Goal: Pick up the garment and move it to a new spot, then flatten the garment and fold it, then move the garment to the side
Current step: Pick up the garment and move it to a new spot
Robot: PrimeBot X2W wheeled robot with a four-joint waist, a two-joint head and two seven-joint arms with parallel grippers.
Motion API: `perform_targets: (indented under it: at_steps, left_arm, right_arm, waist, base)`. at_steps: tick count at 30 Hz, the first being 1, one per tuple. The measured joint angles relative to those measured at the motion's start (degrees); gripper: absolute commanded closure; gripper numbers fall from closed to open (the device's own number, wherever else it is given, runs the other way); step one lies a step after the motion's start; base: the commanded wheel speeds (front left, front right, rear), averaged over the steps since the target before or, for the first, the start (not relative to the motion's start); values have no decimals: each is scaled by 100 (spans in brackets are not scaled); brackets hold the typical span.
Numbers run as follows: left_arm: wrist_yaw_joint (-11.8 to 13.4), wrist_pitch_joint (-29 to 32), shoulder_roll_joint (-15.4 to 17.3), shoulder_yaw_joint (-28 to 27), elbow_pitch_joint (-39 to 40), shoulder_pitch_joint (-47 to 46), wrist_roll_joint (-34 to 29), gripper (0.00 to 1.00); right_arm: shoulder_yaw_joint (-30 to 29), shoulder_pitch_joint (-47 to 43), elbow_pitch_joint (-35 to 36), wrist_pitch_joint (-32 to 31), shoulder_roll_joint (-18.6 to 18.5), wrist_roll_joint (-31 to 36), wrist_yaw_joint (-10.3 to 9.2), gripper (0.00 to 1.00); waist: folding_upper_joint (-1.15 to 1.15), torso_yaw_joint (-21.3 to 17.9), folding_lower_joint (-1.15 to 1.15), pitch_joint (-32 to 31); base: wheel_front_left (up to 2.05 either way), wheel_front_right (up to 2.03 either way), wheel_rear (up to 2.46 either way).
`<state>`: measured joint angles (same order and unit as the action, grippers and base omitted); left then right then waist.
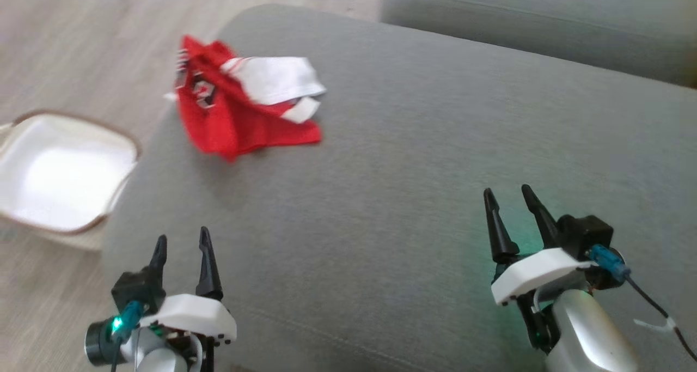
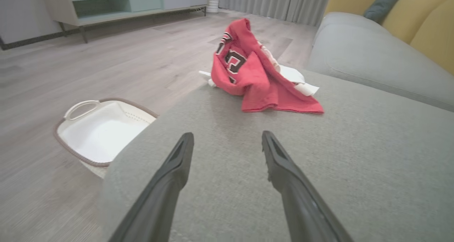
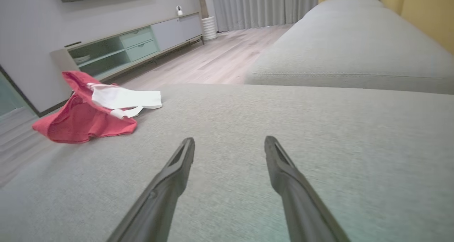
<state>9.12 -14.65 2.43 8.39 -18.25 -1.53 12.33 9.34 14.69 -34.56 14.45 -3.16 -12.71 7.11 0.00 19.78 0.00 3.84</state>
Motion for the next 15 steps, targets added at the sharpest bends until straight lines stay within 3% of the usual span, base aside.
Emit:
perform_targets:
  at_steps: [8,11,15]
  left_arm:
    - [-1,0,3,-207,0,21,25,0]
    - [-25,0,1,-327,-9,29,119,0]
    - [-255,0,-2,-414,-119,7,358,0]
  right_arm:
    - [191,39,-20,0,2,-42,0,0]
    - [314,143,-21,0,1,-43,0,0]
    - [435,196,-7,0,1,-82,0,0]
  waist:
    - [0,694,0,36]
    - [0,755,0,110]
    - [0,637,0,222]
  base:
    - [0,0,0]
    - [0,0,0]
    - [0,0,0]
